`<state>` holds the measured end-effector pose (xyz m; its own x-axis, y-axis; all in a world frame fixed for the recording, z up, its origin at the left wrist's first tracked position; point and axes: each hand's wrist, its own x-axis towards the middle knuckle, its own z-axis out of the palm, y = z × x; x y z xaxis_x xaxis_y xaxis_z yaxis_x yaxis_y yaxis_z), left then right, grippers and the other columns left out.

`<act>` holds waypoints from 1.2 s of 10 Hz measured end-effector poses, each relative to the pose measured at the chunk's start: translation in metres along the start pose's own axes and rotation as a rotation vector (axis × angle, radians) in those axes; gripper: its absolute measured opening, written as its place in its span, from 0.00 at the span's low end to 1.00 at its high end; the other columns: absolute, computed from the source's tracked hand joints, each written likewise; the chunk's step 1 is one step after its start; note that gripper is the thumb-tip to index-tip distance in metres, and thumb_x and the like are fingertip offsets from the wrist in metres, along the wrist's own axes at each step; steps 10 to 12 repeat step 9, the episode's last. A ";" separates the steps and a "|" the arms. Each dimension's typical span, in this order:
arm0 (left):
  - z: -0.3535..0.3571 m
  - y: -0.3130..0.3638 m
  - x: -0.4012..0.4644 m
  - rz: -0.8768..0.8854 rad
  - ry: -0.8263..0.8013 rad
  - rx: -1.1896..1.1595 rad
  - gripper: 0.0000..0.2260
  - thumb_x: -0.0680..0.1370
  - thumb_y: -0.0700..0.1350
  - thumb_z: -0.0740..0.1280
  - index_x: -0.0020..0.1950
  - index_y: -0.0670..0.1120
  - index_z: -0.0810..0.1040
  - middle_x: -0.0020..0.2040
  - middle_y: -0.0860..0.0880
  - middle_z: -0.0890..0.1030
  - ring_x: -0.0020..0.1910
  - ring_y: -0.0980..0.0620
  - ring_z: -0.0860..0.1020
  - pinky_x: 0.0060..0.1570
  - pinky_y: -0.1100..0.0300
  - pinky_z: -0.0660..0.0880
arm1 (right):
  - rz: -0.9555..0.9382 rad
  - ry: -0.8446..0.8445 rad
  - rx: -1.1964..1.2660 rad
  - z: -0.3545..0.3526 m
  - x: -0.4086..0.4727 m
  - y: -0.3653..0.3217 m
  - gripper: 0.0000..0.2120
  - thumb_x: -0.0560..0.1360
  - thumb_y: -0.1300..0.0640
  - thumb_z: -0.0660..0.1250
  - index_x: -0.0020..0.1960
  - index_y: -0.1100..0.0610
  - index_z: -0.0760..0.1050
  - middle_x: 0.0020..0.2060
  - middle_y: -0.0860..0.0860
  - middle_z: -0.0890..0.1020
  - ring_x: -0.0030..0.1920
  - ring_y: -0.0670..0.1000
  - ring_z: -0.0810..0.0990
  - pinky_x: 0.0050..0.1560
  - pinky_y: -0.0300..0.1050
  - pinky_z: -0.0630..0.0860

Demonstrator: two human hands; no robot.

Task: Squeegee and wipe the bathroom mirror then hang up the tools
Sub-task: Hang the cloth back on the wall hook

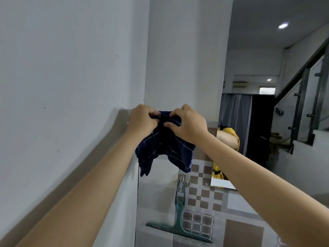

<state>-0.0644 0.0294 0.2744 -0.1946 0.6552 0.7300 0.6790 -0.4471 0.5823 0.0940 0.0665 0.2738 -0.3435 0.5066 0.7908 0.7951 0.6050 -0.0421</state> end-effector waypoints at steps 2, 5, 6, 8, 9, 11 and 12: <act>0.010 -0.017 0.026 0.009 -0.071 0.033 0.11 0.74 0.32 0.66 0.54 0.41 0.81 0.51 0.43 0.83 0.39 0.56 0.76 0.38 0.72 0.69 | 0.039 -0.052 -0.079 0.019 0.011 0.013 0.22 0.74 0.37 0.65 0.61 0.50 0.77 0.52 0.52 0.73 0.42 0.54 0.78 0.37 0.44 0.70; 0.043 -0.050 0.004 -0.021 0.024 -0.099 0.11 0.75 0.33 0.65 0.53 0.42 0.82 0.49 0.46 0.83 0.40 0.60 0.76 0.37 0.80 0.70 | 0.179 -0.019 0.183 0.051 -0.015 0.015 0.18 0.77 0.40 0.62 0.59 0.49 0.78 0.50 0.54 0.77 0.45 0.55 0.78 0.38 0.44 0.71; 0.045 -0.049 -0.005 0.011 0.051 -0.098 0.12 0.76 0.33 0.62 0.54 0.42 0.82 0.46 0.50 0.81 0.42 0.57 0.76 0.36 0.82 0.68 | 0.217 0.005 0.257 0.058 -0.021 0.011 0.18 0.78 0.44 0.63 0.62 0.53 0.76 0.52 0.56 0.74 0.45 0.57 0.78 0.42 0.47 0.76; 0.044 -0.055 -0.023 -0.001 0.069 0.045 0.12 0.76 0.37 0.63 0.57 0.46 0.80 0.54 0.46 0.78 0.53 0.49 0.76 0.52 0.63 0.71 | 0.246 0.079 0.201 0.057 -0.038 0.002 0.17 0.78 0.50 0.64 0.64 0.56 0.75 0.58 0.55 0.72 0.60 0.57 0.69 0.56 0.55 0.74; 0.044 -0.052 -0.045 -0.020 0.150 0.086 0.13 0.75 0.39 0.65 0.59 0.43 0.78 0.59 0.42 0.74 0.61 0.45 0.70 0.59 0.59 0.66 | 0.262 0.117 0.181 0.049 -0.049 -0.003 0.19 0.77 0.51 0.65 0.66 0.56 0.73 0.62 0.55 0.73 0.63 0.56 0.69 0.61 0.56 0.71; 0.044 -0.052 -0.045 -0.020 0.150 0.086 0.13 0.75 0.39 0.65 0.59 0.43 0.78 0.59 0.42 0.74 0.61 0.45 0.70 0.59 0.59 0.66 | 0.262 0.117 0.181 0.049 -0.049 -0.003 0.19 0.77 0.51 0.65 0.66 0.56 0.73 0.62 0.55 0.73 0.63 0.56 0.69 0.61 0.56 0.71; 0.044 -0.052 -0.045 -0.020 0.150 0.086 0.13 0.75 0.39 0.65 0.59 0.43 0.78 0.59 0.42 0.74 0.61 0.45 0.70 0.59 0.59 0.66 | 0.262 0.117 0.181 0.049 -0.049 -0.003 0.19 0.77 0.51 0.65 0.66 0.56 0.73 0.62 0.55 0.73 0.63 0.56 0.69 0.61 0.56 0.71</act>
